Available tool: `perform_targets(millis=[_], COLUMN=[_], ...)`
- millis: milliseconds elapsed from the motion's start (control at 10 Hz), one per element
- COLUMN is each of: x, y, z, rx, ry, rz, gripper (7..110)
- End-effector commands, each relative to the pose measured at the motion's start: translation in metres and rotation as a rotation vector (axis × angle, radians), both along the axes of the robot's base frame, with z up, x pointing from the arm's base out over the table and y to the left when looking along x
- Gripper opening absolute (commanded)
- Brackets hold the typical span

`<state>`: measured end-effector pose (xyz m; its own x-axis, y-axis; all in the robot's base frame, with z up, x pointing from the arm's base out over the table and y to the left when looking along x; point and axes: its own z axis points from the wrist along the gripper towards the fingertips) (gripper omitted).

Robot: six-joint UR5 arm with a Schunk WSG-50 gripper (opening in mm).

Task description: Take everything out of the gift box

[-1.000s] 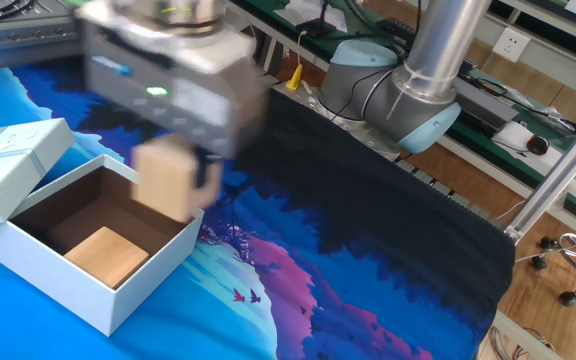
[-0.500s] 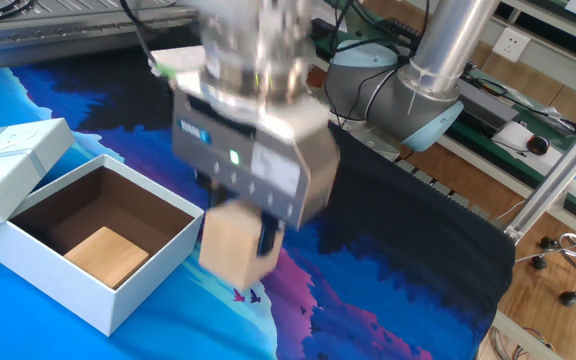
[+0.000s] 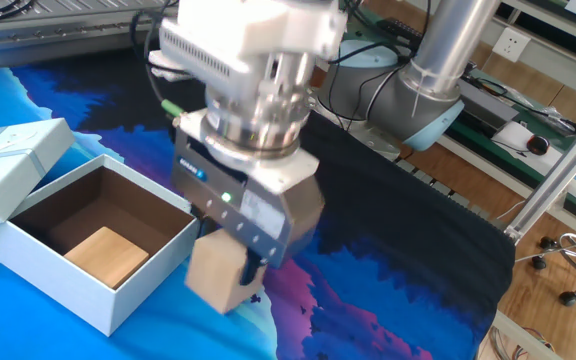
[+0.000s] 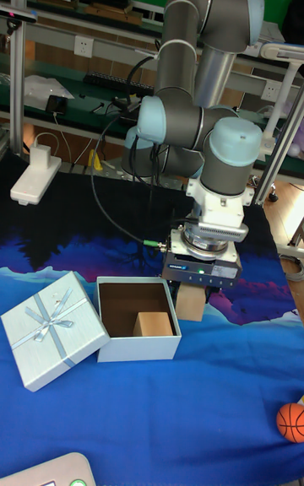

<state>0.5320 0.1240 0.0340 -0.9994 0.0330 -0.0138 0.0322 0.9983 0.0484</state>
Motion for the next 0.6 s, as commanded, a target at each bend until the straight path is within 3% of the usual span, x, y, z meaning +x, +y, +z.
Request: perform_targets(millis=[0, 100, 200, 400, 500], x=[-0.001, -0.003, -0.005, 0.0, -0.011], y=[0.008, 0.015, 0.016, 0.016, 0.019], z=[0.001, 0.007, 0.007, 0.001, 0.014], rx=[0.024, 0.053, 0.058, 0.064, 0.073], ry=[-0.004, 0.004, 0.007, 0.0, 0.043], rz=[0.059, 0.077, 0.095, 0.115, 0.078], gripper=[44, 44, 88, 88, 88])
